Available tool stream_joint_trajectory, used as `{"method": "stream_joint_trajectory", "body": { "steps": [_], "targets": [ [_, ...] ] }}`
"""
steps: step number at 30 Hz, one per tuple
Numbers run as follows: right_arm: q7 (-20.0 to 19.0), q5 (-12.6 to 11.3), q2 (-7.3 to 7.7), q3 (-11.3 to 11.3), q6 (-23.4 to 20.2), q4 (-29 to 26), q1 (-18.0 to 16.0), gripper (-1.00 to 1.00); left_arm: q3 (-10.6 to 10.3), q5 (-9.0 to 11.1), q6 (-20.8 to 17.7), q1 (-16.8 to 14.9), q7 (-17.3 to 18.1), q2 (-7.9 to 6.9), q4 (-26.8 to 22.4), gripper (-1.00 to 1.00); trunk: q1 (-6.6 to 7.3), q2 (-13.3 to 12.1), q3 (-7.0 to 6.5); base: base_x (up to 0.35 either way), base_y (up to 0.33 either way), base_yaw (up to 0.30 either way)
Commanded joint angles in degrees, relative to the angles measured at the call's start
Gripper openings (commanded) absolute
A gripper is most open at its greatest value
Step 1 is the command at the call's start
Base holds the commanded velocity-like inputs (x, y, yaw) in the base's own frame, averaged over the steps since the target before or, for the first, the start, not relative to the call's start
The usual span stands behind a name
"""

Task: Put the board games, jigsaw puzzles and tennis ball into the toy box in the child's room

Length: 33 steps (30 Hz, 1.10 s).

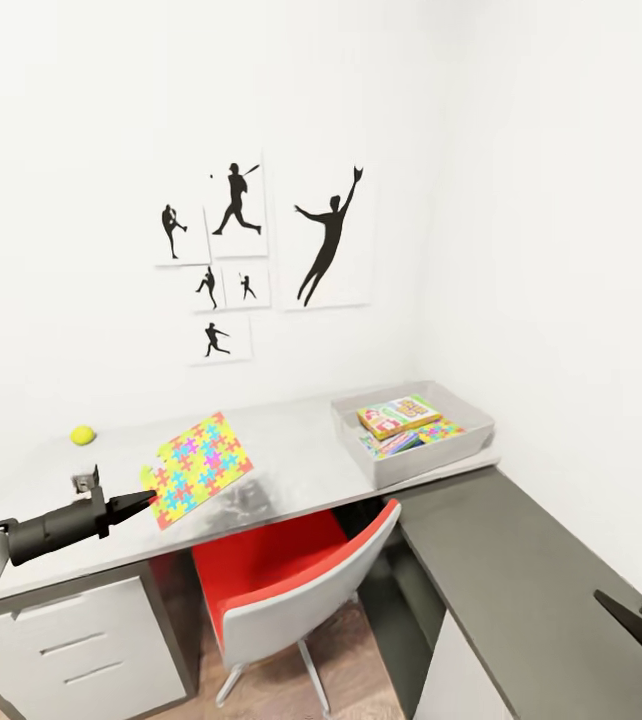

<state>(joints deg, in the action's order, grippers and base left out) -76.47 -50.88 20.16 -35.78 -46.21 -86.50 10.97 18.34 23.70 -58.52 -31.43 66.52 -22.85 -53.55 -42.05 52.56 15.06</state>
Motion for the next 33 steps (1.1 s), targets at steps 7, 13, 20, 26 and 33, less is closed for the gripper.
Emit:
{"method": "stream_joint_trajectory", "body": {
  "steps": [7,13,20,26,33],
  "targets": [
    [0.1,-0.3,-0.11,0.0,-0.5,0.0,0.0,1.00,0.0,0.0,-0.3,0.0,0.3,-0.55,0.1,-1.00,1.55,-2.8,-1.55,-0.211,0.212,-0.236],
    [0.1,-0.3,-0.12,0.0,-0.5,0.0,0.0,1.00,0.0,0.0,-0.3,0.0,0.3,-0.61,0.1,-1.00,2.87,-5.2,-2.93,-0.176,0.206,-0.239],
    [0.1,-0.3,-0.12,0.0,-0.5,0.0,0.0,1.00,0.0,0.0,-0.4,0.0,0.3,-0.69,0.1,-1.00,4.41,-8.0,-4.55,-0.030,0.039,-0.239],
    [0.1,-0.3,-0.12,0.0,-0.5,0.0,0.0,1.00,0.0,0.1,-0.5,0.0,0.6,-0.86,0.1,-1.00,5.73,-10.4,-5.94,-0.002,0.003,-0.239],
    [0.1,-0.3,-0.12,0.0,-0.5,0.0,0.0,1.00,-0.1,0.0,-0.5,0.0,2.3,-0.96,0.1,-1.00,6.60,-12.0,-7.02,0.000,0.000,-0.239]
  ]
}}
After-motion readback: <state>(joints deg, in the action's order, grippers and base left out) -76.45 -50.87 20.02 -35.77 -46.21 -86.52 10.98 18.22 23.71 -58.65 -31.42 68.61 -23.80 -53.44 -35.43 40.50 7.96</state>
